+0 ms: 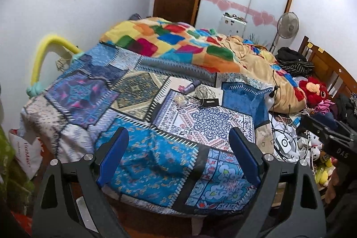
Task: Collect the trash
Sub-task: 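Move both open tools back over the items on the bed, then grasp the clear bag of yellow items with the left tool while the right tool grasps the black holder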
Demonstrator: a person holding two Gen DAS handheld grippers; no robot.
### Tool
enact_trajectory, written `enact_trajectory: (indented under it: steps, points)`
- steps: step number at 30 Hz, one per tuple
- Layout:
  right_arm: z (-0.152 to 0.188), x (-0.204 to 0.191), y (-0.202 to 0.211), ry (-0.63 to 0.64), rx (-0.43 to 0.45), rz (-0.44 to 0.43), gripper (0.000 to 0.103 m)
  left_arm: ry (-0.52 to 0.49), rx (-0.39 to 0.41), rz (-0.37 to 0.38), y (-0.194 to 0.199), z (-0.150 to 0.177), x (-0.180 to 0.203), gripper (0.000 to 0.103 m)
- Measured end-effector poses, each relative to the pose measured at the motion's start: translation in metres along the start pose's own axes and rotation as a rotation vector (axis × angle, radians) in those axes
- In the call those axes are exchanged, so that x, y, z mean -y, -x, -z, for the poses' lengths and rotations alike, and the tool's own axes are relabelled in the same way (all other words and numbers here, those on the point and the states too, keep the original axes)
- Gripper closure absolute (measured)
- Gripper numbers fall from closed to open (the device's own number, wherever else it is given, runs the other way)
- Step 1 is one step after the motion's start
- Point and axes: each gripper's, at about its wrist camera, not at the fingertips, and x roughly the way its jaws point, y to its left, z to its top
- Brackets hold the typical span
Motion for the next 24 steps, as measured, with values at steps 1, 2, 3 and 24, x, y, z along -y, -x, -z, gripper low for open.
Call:
enact_trajectory:
  steps: [1,2,3,24]
  points:
    - [-0.001,0.004,-0.011,-0.008,-0.015,0.003,0.025,0.005,-0.007,0.008,-0.012,-0.002,0.0,0.012]
    - [-0.002,0.007,-0.02,-0.014,-0.027,0.005,0.025,0.007,-0.01,0.013,-0.019,-0.004,0.0,0.012]
    - [-0.002,0.008,-0.026,-0.018,-0.036,0.007,0.025,0.007,-0.015,0.02,-0.028,-0.006,0.0,0.012]
    - [-0.03,0.028,-0.258,-0.415,-0.346,-0.203,0.039,-0.024,-0.173,0.031,-0.244,-0.036,-0.018,0.033]
